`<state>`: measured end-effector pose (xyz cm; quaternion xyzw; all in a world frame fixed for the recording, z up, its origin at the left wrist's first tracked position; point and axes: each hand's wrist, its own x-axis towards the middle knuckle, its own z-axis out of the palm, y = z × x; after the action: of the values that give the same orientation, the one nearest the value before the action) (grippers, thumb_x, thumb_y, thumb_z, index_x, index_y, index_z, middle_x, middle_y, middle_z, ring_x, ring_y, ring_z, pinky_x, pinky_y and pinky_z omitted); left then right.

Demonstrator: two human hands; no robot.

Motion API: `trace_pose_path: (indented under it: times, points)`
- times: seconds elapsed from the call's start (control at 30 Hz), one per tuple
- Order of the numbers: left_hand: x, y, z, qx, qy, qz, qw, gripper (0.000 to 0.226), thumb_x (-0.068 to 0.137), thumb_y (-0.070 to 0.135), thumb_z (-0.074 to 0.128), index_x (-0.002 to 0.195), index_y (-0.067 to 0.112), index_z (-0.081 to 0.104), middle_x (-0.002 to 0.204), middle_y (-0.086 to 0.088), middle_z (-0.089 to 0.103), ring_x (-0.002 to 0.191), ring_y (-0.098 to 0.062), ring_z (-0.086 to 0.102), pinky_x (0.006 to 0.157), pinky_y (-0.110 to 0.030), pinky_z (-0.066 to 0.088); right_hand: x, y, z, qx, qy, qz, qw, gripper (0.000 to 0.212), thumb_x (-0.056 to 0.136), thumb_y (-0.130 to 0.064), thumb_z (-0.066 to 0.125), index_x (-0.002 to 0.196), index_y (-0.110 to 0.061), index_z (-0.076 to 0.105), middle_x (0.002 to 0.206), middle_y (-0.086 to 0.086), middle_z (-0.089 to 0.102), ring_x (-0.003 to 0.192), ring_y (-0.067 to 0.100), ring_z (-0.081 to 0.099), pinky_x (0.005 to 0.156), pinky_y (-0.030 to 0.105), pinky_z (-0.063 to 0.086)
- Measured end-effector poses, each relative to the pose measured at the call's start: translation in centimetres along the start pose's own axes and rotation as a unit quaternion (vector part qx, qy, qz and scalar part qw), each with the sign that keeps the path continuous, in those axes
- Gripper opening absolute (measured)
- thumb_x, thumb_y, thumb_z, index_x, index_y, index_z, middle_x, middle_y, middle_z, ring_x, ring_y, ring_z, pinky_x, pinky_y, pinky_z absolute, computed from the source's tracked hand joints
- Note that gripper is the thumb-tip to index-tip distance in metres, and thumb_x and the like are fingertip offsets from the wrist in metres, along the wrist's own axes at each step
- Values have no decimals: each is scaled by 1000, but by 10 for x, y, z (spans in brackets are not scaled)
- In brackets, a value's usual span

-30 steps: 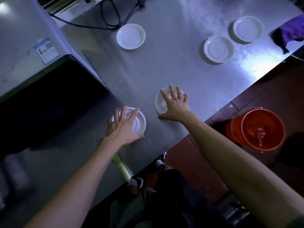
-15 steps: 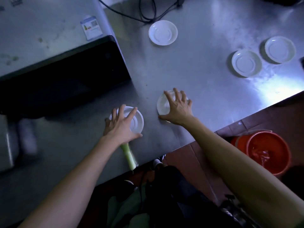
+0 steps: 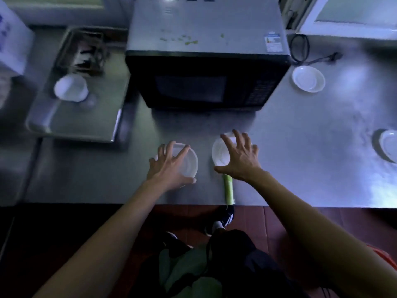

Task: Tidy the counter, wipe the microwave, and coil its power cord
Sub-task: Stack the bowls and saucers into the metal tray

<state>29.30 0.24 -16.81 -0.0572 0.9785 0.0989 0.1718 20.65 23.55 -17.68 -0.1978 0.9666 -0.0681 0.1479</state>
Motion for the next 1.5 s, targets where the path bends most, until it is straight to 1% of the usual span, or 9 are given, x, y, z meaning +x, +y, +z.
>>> trace_pose_path:
  times: [0.2,0.4,0.5,0.63,0.77,0.97,1.13,1.3,1.5]
  points:
    - [-65,-104,-5,-37,15,-64,997,111,55,80,66,147,47,13,154,1,2,141,-33,9,103,-61,32,-2,-106,2,-35,8,-66,997,112,63,-76,69,153,-36,14,161,5,5,145,37,11,107,60,29]
    - [-123,-196,2,-54,38,-143,987,112,54,82,66,147,48,13,157,0,2,143,-34,6,105,-60,30,-1,-207,5,-33,14,-124,992,110,63,-73,71,151,-37,17,160,4,7,144,36,11,106,59,31]
    - [-142,-225,5,-63,54,-164,983,113,54,84,65,149,47,13,158,0,1,143,-35,6,104,-61,31,0,-244,5,-28,13,-155,987,111,63,-73,72,152,-39,14,161,2,3,146,35,6,107,60,27]
    - [-155,-246,3,-70,83,-185,977,112,52,86,62,147,48,15,156,0,4,141,-33,10,100,-61,35,7,-278,4,-41,13,-181,983,112,62,-75,71,151,-40,14,161,0,3,147,35,6,106,62,29]
    - [-152,-262,1,-93,86,-210,969,112,54,86,61,147,48,13,156,2,1,143,-32,7,104,-60,34,22,-299,6,-47,8,-203,978,114,61,-74,73,152,-38,14,162,2,3,147,36,7,106,63,29]
    - [-129,-290,-12,-94,82,-222,967,114,55,87,60,149,47,10,155,3,0,143,-31,5,106,-60,31,60,-316,4,-29,4,-202,979,114,61,-74,73,153,-38,15,162,2,4,147,36,8,106,63,28]
    - [-87,-307,-42,-67,89,-197,974,117,52,88,55,150,48,6,157,2,3,142,-32,10,104,-59,34,95,-318,-1,1,5,-176,984,115,60,-73,73,152,-38,14,162,0,3,147,36,8,107,63,29]
    - [-33,-315,-76,-60,94,-171,979,115,50,89,53,149,47,12,156,4,2,143,-30,6,107,-60,32,128,-318,-9,20,16,-155,988,112,60,-72,72,151,-37,16,160,0,7,145,36,11,103,63,32]
    - [18,-313,-92,-52,75,-141,986,113,47,87,52,147,46,16,155,2,4,142,-33,7,103,-62,36,155,-313,-11,22,10,-136,990,111,62,-74,71,151,-37,16,160,3,7,145,38,10,104,65,29]
